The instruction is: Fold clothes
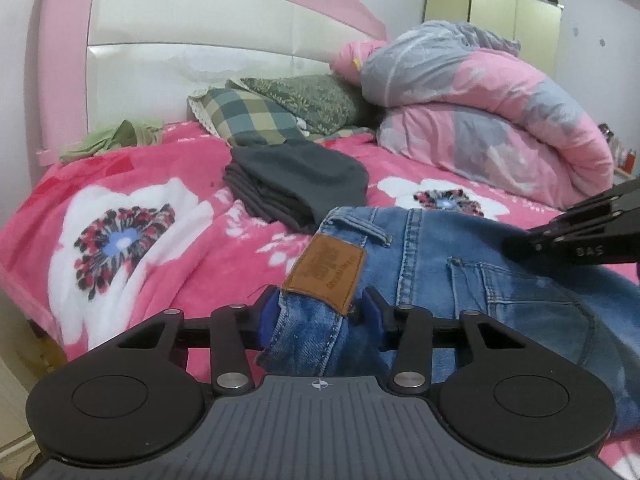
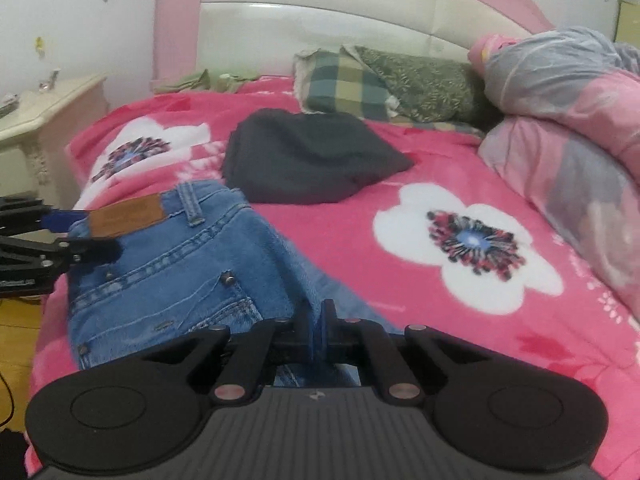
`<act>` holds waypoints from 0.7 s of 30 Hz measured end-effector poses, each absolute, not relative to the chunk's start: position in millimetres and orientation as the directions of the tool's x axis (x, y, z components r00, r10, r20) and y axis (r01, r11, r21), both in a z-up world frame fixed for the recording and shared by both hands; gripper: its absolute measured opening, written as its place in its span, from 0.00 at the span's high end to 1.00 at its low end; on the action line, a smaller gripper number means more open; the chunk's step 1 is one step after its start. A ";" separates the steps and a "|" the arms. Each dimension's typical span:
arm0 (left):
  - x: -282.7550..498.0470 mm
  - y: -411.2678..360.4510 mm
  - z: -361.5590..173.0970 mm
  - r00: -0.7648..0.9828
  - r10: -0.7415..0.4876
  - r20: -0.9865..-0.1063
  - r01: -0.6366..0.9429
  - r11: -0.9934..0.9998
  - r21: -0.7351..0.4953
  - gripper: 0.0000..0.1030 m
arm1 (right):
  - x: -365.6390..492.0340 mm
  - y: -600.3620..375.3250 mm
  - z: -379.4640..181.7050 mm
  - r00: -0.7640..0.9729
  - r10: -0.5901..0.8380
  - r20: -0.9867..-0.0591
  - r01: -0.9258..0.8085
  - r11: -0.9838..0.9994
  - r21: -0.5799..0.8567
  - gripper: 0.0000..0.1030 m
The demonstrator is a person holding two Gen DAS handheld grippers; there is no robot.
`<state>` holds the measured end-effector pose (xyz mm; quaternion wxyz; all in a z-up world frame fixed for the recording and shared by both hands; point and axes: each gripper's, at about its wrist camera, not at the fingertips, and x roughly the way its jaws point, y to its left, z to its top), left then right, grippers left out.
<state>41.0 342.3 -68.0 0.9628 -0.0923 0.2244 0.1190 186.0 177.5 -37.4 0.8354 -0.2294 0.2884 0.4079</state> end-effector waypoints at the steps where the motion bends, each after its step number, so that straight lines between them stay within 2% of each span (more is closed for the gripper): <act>1: 43.4 341.7 -67.4 0.870 0.189 -0.455 -0.271 0.955 -0.121 0.57 | 187.7 179.0 -37.2 0.512 0.544 -0.665 -0.809 0.565 -0.160 0.97; 10: 61.6 337.7 -77.8 0.848 0.233 -0.476 -0.292 0.955 -0.055 0.55 | 211.6 199.5 -65.6 0.539 0.509 -0.671 -0.801 0.556 -0.222 0.97; 13: 62.2 336.3 -81.0 0.847 0.246 -0.471 -0.297 0.954 -0.035 0.50 | 218.6 205.9 -83.8 0.530 0.500 -0.685 -0.803 0.555 -0.217 0.96; 15: 58.1 333.7 -76.2 0.848 0.280 -0.450 -0.323 0.946 -0.021 0.38 | 222.7 208.7 -95.5 0.522 0.498 -0.693 -0.805 0.556 -0.207 0.94; 16: 54.4 332.2 -72.3 0.854 0.296 -0.427 -0.337 0.941 -0.021 0.38 | 224.6 206.1 -92.8 0.516 0.506 -0.691 -0.805 0.563 -0.188 0.93; 17: 50.2 330.7 -68.1 0.862 0.311 -0.401 -0.349 0.937 -0.024 0.38 | 228.4 199.6 -86.3 0.508 0.514 -0.691 -0.800 0.579 -0.156 0.86; 18: 47.6 329.6 -62.6 0.872 0.309 -0.381 -0.349 0.936 -0.040 0.38 | 232.3 193.0 -79.8 0.500 0.523 -0.691 -0.794 0.595 -0.124 0.70; 20: 46.8 328.2 -51.5 0.893 0.276 -0.357 -0.327 0.941 -0.092 0.38 | 238.9 170.1 -62.0 0.501 0.554 -0.665 -0.771 0.634 -0.054 0.49; 21: 50.3 327.8 -47.5 0.901 0.242 -0.361 -0.304 0.944 -0.126 0.38 | 241.6 153.4 -50.5 0.512 0.575 -0.639 -0.755 0.656 -0.015 0.44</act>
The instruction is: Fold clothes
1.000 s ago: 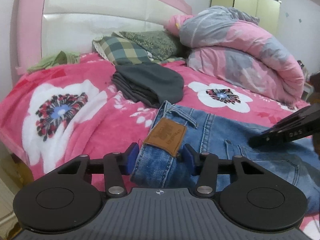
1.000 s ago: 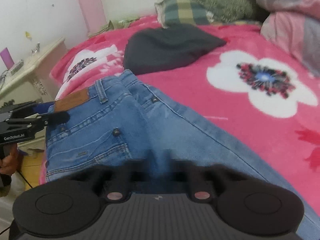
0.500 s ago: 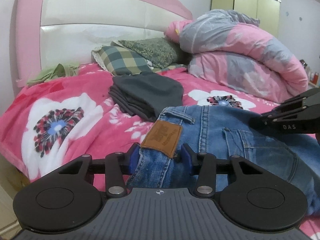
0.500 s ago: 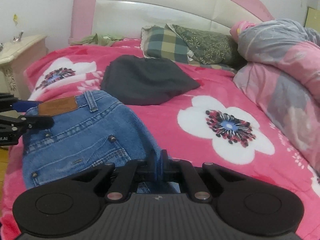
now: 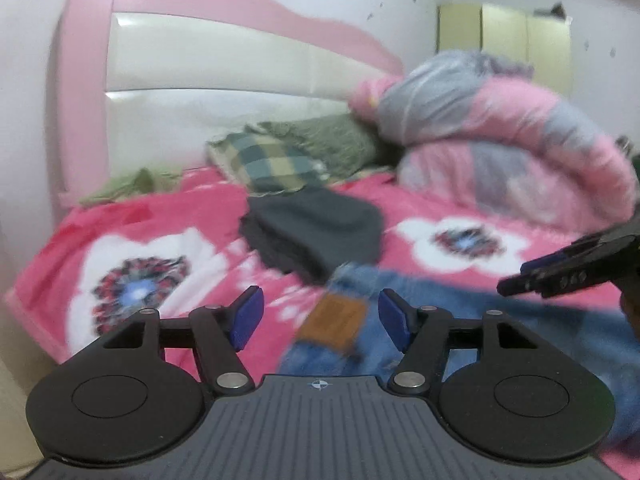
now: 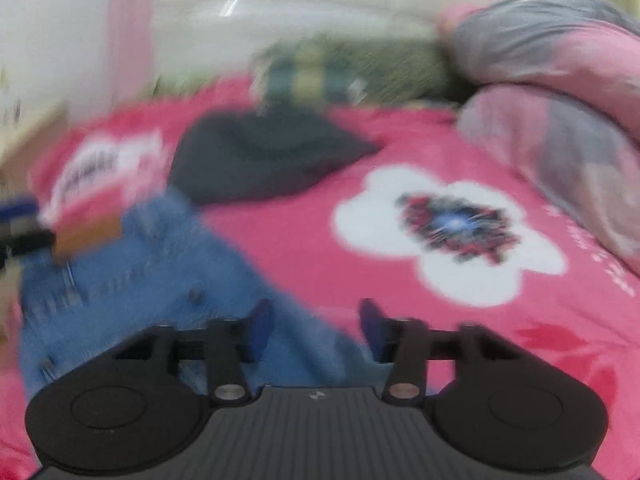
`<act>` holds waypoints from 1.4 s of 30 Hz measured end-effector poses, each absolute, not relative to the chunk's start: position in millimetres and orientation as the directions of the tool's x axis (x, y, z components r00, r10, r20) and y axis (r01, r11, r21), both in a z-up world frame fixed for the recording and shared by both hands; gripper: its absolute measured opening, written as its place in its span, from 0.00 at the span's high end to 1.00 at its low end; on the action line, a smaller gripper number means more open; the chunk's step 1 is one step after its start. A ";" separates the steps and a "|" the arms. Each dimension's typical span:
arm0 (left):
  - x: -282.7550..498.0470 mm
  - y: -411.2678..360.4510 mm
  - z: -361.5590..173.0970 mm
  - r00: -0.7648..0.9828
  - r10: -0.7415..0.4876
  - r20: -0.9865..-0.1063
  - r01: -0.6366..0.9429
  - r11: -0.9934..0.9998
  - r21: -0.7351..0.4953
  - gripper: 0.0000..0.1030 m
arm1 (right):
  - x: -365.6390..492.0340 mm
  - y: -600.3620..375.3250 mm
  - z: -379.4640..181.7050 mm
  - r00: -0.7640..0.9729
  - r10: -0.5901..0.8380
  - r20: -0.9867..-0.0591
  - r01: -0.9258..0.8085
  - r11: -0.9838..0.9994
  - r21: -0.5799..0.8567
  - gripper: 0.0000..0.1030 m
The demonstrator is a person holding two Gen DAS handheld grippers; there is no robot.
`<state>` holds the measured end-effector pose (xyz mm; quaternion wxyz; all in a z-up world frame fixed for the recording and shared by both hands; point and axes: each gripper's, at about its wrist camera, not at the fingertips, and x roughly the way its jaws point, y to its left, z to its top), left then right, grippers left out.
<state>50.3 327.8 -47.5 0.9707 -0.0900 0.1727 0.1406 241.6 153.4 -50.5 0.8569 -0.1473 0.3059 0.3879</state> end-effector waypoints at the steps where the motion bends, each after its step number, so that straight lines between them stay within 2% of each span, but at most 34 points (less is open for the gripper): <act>1: 57.7 326.5 -44.3 0.905 0.205 -0.373 -0.281 0.947 -0.159 0.38 | 244.2 136.7 -39.1 0.523 0.594 -0.611 -0.738 0.675 0.024 0.43; 4: 87.1 322.2 -45.5 0.898 0.124 -0.422 -0.238 0.944 -0.229 0.38 | 248.5 80.0 -9.1 0.570 0.622 -0.537 -0.681 0.723 0.115 0.43; 9: 138.9 315.9 -62.1 0.863 0.045 -0.504 -0.219 0.931 -0.292 0.43 | 235.6 0.3 4.4 0.602 0.583 -0.546 -0.643 0.759 0.102 0.45; 11: 151.8 315.3 -75.7 0.834 0.078 -0.546 -0.257 0.931 -0.260 0.50 | 230.7 -14.1 -7.7 0.576 0.558 -0.597 -0.656 0.751 0.070 0.46; 13: 154.7 316.5 -84.3 0.822 0.088 -0.563 -0.268 0.932 -0.245 0.52 | 226.8 -24.1 -20.8 0.552 0.530 -0.644 -0.671 0.741 0.034 0.48; 17: 153.5 312.9 -86.5 0.819 0.102 -0.565 -0.256 0.946 -0.200 0.52 | 230.7 -29.4 -46.7 0.514 0.494 -0.701 -0.694 0.720 -0.001 0.54; 24: 155.3 311.4 -86.9 0.819 0.108 -0.563 -0.248 0.953 -0.177 0.51 | 229.1 -33.6 -65.8 0.409 0.527 -0.745 -0.721 0.687 0.091 0.76; 32: 156.6 313.4 -87.5 0.822 0.099 -0.561 -0.241 0.953 -0.184 0.51 | 173.9 -19.4 -49.7 0.389 0.497 -0.775 -0.820 0.570 -0.046 0.77; 35: 156.7 313.2 -88.1 0.823 0.100 -0.559 -0.240 0.953 -0.183 0.51 | 147.6 -24.4 -38.2 0.322 0.525 -0.788 -0.869 0.495 -0.024 0.77; 37: 156.9 312.7 -87.8 0.824 0.102 -0.558 -0.239 0.954 -0.179 0.51 | 135.9 -31.9 -34.1 0.202 0.562 -0.802 -0.896 0.436 0.080 0.77; 39: 156.5 312.5 -87.9 0.824 0.103 -0.557 -0.238 0.955 -0.177 0.51 | 129.9 -43.9 -28.3 0.153 0.593 -0.791 -0.899 0.415 0.138 0.77; 42: 156.2 312.2 -88.0 0.825 0.104 -0.555 -0.238 0.955 -0.175 0.51 | 144.8 -69.7 -19.4 0.236 0.605 -0.760 -0.839 0.522 0.154 0.75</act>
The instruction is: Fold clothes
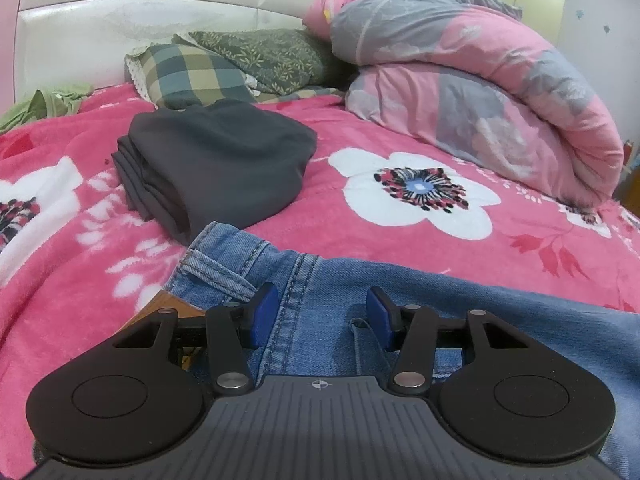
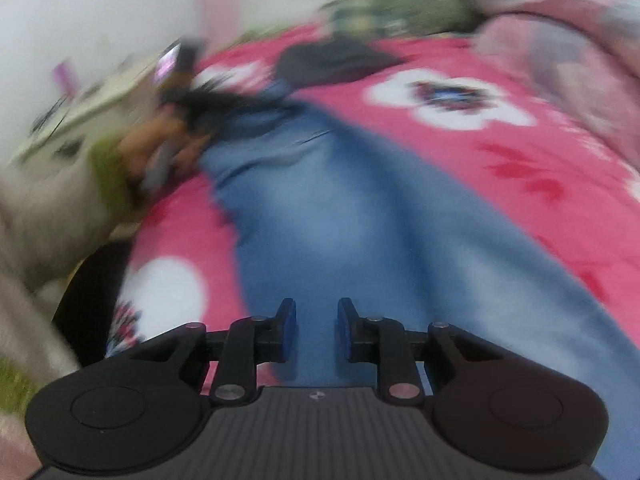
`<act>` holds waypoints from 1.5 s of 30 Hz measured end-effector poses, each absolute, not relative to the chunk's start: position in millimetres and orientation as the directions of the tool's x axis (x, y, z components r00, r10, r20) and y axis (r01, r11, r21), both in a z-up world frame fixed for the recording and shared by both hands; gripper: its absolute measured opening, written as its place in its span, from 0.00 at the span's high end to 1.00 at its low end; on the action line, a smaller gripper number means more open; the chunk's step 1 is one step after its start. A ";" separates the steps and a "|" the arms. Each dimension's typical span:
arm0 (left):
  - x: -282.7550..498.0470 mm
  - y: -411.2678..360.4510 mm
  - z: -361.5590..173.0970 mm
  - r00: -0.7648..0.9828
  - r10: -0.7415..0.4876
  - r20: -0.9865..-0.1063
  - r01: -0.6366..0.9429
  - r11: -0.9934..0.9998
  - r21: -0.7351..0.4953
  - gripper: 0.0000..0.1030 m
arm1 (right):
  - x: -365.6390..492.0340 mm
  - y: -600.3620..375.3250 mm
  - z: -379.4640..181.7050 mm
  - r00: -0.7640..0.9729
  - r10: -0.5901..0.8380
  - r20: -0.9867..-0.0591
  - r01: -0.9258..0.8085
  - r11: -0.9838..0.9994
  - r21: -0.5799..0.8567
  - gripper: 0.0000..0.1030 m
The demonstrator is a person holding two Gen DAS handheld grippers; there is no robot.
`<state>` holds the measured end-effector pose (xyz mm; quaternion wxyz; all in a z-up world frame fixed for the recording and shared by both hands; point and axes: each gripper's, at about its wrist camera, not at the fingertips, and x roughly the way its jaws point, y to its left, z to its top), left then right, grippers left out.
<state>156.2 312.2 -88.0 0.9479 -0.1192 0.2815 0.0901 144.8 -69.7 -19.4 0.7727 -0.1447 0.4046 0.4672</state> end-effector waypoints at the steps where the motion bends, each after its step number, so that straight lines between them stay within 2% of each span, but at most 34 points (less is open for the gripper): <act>1: 156.1 312.1 -87.8 0.825 0.104 -0.555 -0.238 0.955 -0.174 0.51 | 154.2 -80.1 -17.0 0.270 0.613 -0.742 -0.804 0.567 0.176 0.73; 2: 156.1 312.2 -87.8 0.826 0.104 -0.554 -0.238 0.956 -0.174 0.51 | 167.4 -93.6 -19.3 0.295 0.616 -0.730 -0.757 0.617 0.215 0.62; 3: 156.0 312.2 -87.8 0.826 0.104 -0.554 -0.237 0.956 -0.175 0.51 | 180.8 -107.1 -21.9 0.320 0.617 -0.719 -0.705 0.662 0.255 0.46; 5: 156.1 312.2 -88.1 0.827 0.102 -0.553 -0.236 0.956 -0.176 0.51 | 203.1 -131.2 -40.0 0.330 0.583 -0.743 -0.595 0.739 0.315 0.34; 7: 156.0 312.4 -88.1 0.826 0.101 -0.555 -0.236 0.956 -0.176 0.51 | 214.4 -146.5 -62.1 0.264 0.577 -0.773 -0.513 0.762 0.394 0.35; 8: 156.0 312.5 -88.0 0.825 0.101 -0.556 -0.235 0.956 -0.175 0.51 | 211.6 -149.9 -71.0 0.253 0.572 -0.781 -0.495 0.770 0.404 0.41; 10: 156.1 311.4 -88.0 0.824 0.104 -0.556 -0.235 0.957 -0.170 0.51 | 197.2 -146.4 -70.6 0.315 0.539 -0.781 -0.527 0.784 0.329 0.71; 11: 156.1 310.8 -88.0 0.824 0.105 -0.557 -0.235 0.958 -0.167 0.51 | 189.9 -141.7 -66.8 0.330 0.532 -0.780 -0.537 0.785 0.309 0.90; 13: 156.0 310.8 -88.0 0.824 0.105 -0.557 -0.235 0.958 -0.167 0.51 | 173.9 -131.3 -49.5 0.412 0.497 -0.764 -0.586 0.786 0.196 0.95; 17: 155.9 310.8 -88.1 0.823 0.106 -0.558 -0.235 0.958 -0.166 0.51 | 110.1 -95.1 -16.0 0.658 0.399 -0.639 -0.636 0.749 -0.187 0.94; 18: 155.9 310.8 -88.1 0.823 0.106 -0.558 -0.235 0.958 -0.165 0.51 | 88.8 -83.0 -16.0 0.701 0.380 -0.604 -0.641 0.707 -0.299 0.91; 19: 155.9 310.8 -88.1 0.823 0.107 -0.558 -0.236 0.958 -0.164 0.51 | 70.0 -72.4 -27.9 0.692 0.372 -0.619 -0.672 0.645 -0.363 0.87; 20: 155.9 310.7 -88.1 0.823 0.107 -0.558 -0.236 0.958 -0.164 0.51 | 51.3 -61.8 -40.3 0.681 0.363 -0.636 -0.700 0.576 -0.421 0.72; 21: 155.9 310.7 -88.1 0.823 0.108 -0.558 -0.236 0.958 -0.163 0.51 | 32.7 -51.3 -52.8 0.672 0.352 -0.652 -0.723 0.502 -0.474 0.50; 23: 156.0 310.6 -88.1 0.822 0.109 -0.559 -0.236 0.958 -0.161 0.51 | -4.7 -30.2 -77.7 0.655 0.324 -0.682 -0.754 0.338 -0.563 0.42; 25: 156.0 310.7 -88.0 0.821 0.108 -0.560 -0.236 0.959 -0.160 0.51 | -19.2 -29.8 -78.2 0.658 0.338 -0.673 -0.753 0.311 -0.580 0.42; 27: 155.7 310.4 -88.1 0.822 0.109 -0.560 -0.235 0.959 -0.158 0.51 | -8.9 -38.6 -56.1 0.599 0.394 -0.697 -0.795 0.391 -0.463 0.42; 32: 155.0 309.9 -88.6 0.823 0.112 -0.556 -0.234 0.960 -0.154 0.50 | 62.7 -84.7 -2.8 0.499 0.562 -0.660 -0.781 0.622 -0.061 0.40; 35: 155.4 309.8 -89.1 0.823 0.112 -0.556 -0.234 0.960 -0.154 0.50 | 101.6 -102.6 -1.6 0.476 0.601 -0.642 -0.745 0.664 0.069 0.42; 37: 155.6 309.2 -89.1 0.823 0.113 -0.557 -0.234 0.960 -0.152 0.50 | 106.5 -101.6 -5.4 0.436 0.636 -0.637 -0.765 0.634 0.110 0.45; 38: 155.7 308.9 -89.1 0.823 0.113 -0.557 -0.235 0.960 -0.151 0.50 | 108.7 -100.9 -7.3 0.415 0.652 -0.634 -0.775 0.618 0.129 0.50; 40: 155.7 308.3 -89.1 0.822 0.114 -0.557 -0.233 0.961 -0.147 0.50 | 101.3 -88.7 -14.1 0.392 0.648 -0.653 -0.803 0.588 0.101 0.52; 43: 156.0 308.4 -89.1 0.822 0.115 -0.557 -0.232 0.962 -0.143 0.50 | 94.9 -70.0 -29.3 0.364 0.606 -0.708 -0.834 0.550 0.042 0.63; 44: 156.0 308.6 -89.1 0.822 0.115 -0.557 -0.232 0.962 -0.143 0.50 | 94.3 -64.8 -36.2 0.362 0.574 -0.735 -0.839 0.544 0.011 0.68; 45: 156.0 308.8 -89.1 0.823 0.115 -0.557 -0.231 0.962 -0.143 0.50 | 91.5 -61.4 -41.6 0.369 0.542 -0.755 -0.839 0.543 -0.020 0.81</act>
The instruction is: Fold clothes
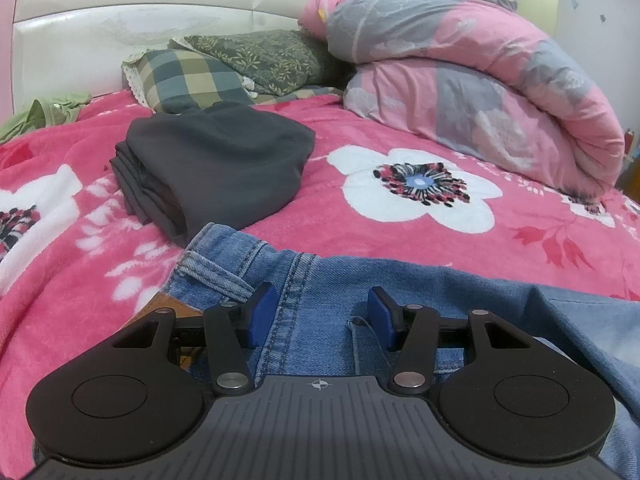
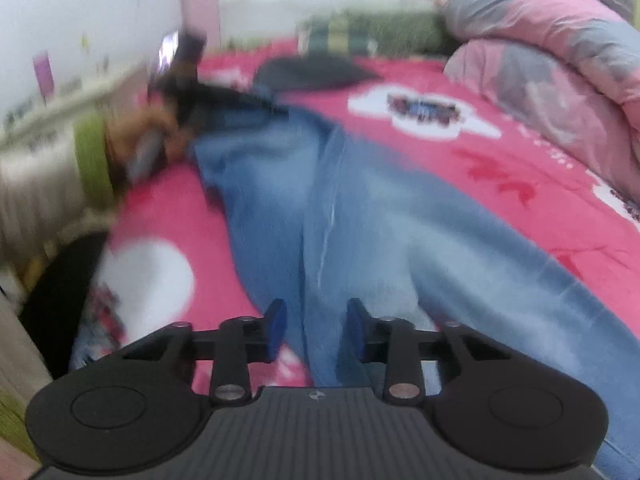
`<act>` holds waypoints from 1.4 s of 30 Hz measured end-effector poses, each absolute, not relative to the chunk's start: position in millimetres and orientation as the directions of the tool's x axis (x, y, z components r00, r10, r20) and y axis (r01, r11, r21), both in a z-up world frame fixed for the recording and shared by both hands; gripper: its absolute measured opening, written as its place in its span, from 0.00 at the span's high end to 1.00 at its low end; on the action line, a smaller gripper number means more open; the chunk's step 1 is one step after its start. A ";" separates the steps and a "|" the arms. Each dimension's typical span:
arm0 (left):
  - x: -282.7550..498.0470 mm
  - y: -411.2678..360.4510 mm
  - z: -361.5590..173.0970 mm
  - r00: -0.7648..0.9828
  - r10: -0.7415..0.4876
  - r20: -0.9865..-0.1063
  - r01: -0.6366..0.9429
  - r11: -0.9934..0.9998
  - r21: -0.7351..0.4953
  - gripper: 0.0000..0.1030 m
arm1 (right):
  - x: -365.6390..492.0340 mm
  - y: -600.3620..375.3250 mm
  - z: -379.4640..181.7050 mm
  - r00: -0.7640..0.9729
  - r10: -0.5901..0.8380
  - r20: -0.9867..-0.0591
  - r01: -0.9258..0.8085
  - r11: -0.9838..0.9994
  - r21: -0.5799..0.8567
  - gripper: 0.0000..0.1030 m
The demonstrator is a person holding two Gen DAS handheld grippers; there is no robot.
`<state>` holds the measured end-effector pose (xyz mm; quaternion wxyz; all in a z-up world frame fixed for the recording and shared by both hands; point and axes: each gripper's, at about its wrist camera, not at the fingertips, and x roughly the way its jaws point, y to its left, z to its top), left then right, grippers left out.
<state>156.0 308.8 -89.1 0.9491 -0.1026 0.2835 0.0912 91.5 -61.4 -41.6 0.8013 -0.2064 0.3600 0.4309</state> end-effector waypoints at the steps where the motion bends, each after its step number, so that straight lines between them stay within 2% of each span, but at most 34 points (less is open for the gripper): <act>1: 156.1 308.9 -89.1 0.822 0.115 -0.557 -0.231 0.962 -0.142 0.50 | 90.5 -60.1 -44.5 0.389 0.517 -0.763 -0.833 0.550 -0.052 0.89; 2: 156.2 308.9 -89.1 0.822 0.116 -0.558 -0.232 0.962 -0.141 0.50 | 89.6 -59.0 -47.3 0.408 0.491 -0.769 -0.827 0.556 -0.084 0.94; 9: 156.3 307.8 -88.6 0.818 0.120 -0.562 -0.233 0.963 -0.133 0.49 | 109.2 -79.4 -9.7 0.627 0.428 -0.651 -0.687 0.697 -0.204 0.95; 16: 158.2 304.9 -86.4 0.810 0.130 -0.572 -0.233 0.966 -0.111 0.49 | 170.5 -72.2 -23.2 0.718 0.260 -0.646 -0.576 0.743 -0.342 0.96; 21: 164.0 305.7 -82.0 0.789 0.128 -0.601 -0.233 0.967 -0.101 0.49 | 203.2 -62.2 -31.7 0.728 0.203 -0.654 -0.547 0.747 -0.377 0.97; 33: 166.7 302.4 -84.9 0.785 0.136 -0.605 -0.220 0.973 -0.065 0.48 | 253.7 -48.3 -66.9 0.669 0.157 -0.726 -0.584 0.716 -0.383 0.96; 40: 167.6 296.6 -87.0 0.786 0.159 -0.597 -0.221 0.975 -0.033 0.48 | 269.7 -59.4 -89.6 0.621 0.193 -0.760 -0.581 0.764 -0.280 0.95; 41: 168.4 295.7 -86.6 0.786 0.162 -0.597 -0.222 0.975 -0.027 0.48 | 271.6 -62.9 -89.0 0.616 0.205 -0.761 -0.574 0.778 -0.255 0.92; 42: 168.6 296.0 -85.3 0.784 0.160 -0.600 -0.221 0.975 -0.030 0.47 | 274.9 -69.4 -85.0 0.610 0.215 -0.763 -0.557 0.801 -0.220 0.80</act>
